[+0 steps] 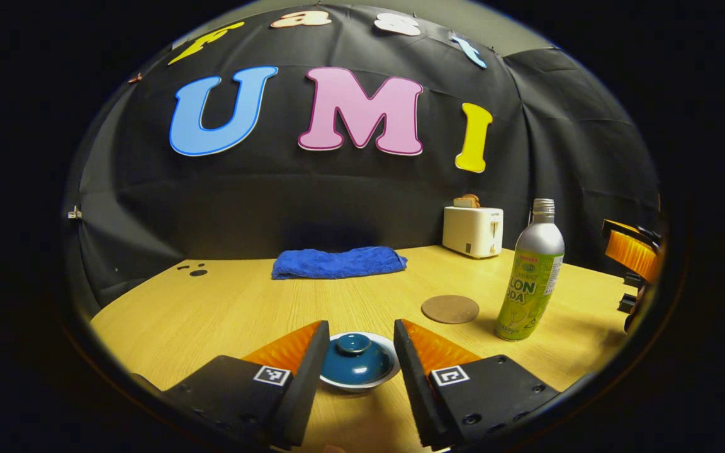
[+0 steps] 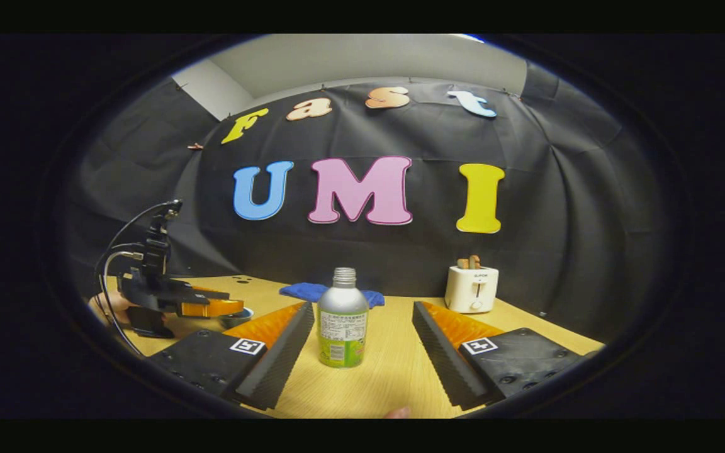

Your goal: Open the teacup lid with one hand, grasp the water bottle and pour water into the teacup with the other hand; after pouring, place the water bottle on the coaster and then close the teacup lid.

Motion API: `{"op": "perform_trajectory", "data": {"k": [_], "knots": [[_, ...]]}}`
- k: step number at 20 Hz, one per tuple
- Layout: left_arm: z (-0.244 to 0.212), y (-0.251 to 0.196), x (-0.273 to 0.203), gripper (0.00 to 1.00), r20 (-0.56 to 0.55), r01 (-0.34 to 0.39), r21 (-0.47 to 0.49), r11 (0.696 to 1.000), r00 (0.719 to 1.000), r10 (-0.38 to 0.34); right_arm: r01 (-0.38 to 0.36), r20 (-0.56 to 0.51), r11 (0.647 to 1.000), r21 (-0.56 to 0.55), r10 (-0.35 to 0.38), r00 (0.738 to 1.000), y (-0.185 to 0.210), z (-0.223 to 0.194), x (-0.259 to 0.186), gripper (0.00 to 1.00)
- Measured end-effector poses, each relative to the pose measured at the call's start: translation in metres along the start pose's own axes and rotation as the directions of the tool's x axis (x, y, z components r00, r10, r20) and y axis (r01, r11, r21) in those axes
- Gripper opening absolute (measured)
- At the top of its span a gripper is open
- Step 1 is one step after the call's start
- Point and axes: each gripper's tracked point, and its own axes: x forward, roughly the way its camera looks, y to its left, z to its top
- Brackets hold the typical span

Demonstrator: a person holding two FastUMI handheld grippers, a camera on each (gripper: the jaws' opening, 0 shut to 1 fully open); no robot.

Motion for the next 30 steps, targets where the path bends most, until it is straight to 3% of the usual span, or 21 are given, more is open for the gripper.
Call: {"op": "perform_trajectory", "data": {"k": [6,9,11,13,16,20,24,26,30], "knots": [[-0.007,0.003,0.009,0.49,-0.054,-0.013,0.011,1.0,0.998,0.013,-0.003,0.001,1.0,0.003,0.003,1.0,0.001,0.0,-0.003,0.97],[-0.009,0.007,0.011,0.47,-0.063,-0.034,0.027,0.999,0.997,0.035,-0.007,0.002,1.0,0.01,0.007,1.0,0.003,0.001,-0.003,0.98],[-0.008,0.006,0.011,0.36,-0.061,-0.031,0.029,0.999,0.998,0.033,-0.009,0.003,1.0,0.008,0.009,1.0,0.003,0.0,-0.003,0.98],[-0.007,0.006,0.011,0.38,-0.054,-0.032,0.025,0.999,0.998,0.033,-0.009,0.001,1.0,0.009,0.009,1.0,0.003,0.0,-0.003,0.98],[-0.002,0.009,0.009,0.32,-0.027,-0.038,0.006,0.999,0.999,0.039,-0.013,-0.005,0.999,0.032,0.013,1.0,0.003,-0.004,-0.001,0.98],[0.009,0.014,-0.001,0.31,0.064,-0.039,-0.042,0.998,0.997,0.042,-0.031,-0.032,0.996,0.087,0.034,0.999,0.011,-0.018,0.01,0.98],[0.017,0.021,-0.005,0.3,0.11,-0.05,-0.098,0.994,0.992,0.061,-0.036,-0.075,0.999,0.024,0.038,0.996,0.019,-0.037,0.033,0.98],[0.038,0.021,-0.008,0.34,0.146,-0.036,-0.125,0.992,0.988,0.054,-0.034,-0.104,0.999,0.004,0.034,0.994,0.023,-0.049,0.045,0.98],[0.096,0.032,-0.012,0.3,0.233,-0.006,-0.142,0.99,0.972,0.039,-0.008,-0.145,1.0,0.02,0.011,0.989,0.024,-0.066,0.067,0.97]]}}
